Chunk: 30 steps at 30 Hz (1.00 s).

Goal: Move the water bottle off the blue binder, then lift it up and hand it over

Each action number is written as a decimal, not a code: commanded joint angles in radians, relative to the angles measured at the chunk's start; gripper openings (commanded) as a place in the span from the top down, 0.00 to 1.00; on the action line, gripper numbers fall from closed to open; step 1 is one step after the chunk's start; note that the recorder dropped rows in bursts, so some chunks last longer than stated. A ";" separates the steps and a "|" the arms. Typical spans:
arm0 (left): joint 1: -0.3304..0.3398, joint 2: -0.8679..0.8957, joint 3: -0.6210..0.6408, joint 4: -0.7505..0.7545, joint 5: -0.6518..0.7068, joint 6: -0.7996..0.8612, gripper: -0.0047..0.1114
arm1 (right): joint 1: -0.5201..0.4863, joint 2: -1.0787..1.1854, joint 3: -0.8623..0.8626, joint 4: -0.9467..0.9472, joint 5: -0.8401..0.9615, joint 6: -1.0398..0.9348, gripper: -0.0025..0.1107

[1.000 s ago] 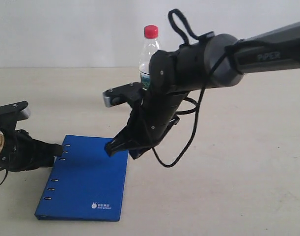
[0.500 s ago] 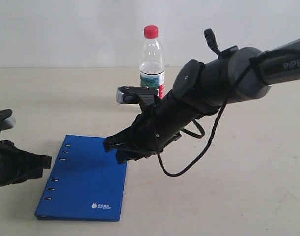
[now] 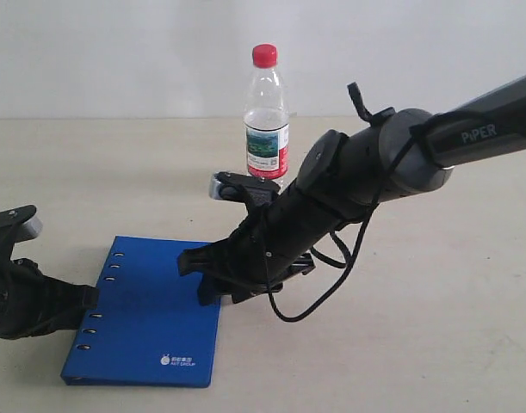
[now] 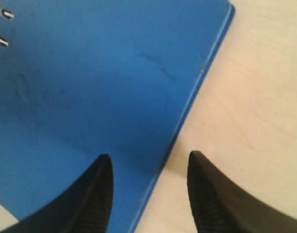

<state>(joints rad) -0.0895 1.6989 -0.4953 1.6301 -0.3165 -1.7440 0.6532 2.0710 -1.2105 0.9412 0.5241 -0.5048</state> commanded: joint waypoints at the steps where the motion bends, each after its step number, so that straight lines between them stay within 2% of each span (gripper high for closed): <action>1: -0.001 0.000 0.001 0.008 -0.025 -0.004 0.92 | 0.033 -0.004 0.002 0.027 -0.011 -0.008 0.60; 8: -0.001 0.000 0.001 0.017 -0.029 -0.004 0.92 | 0.044 -0.004 0.002 0.077 -0.029 -0.028 0.60; 22: -0.001 0.000 -0.003 0.017 -0.032 -0.004 0.92 | 0.044 -0.127 0.000 0.117 0.054 -0.076 0.60; 30: -0.001 0.000 -0.005 0.017 -0.032 -0.004 0.92 | 0.044 -0.114 0.000 0.288 0.074 -0.180 0.60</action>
<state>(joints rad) -0.0895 1.6989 -0.4953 1.6456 -0.3035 -1.7440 0.6891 1.9455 -1.2066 1.1354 0.5507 -0.6262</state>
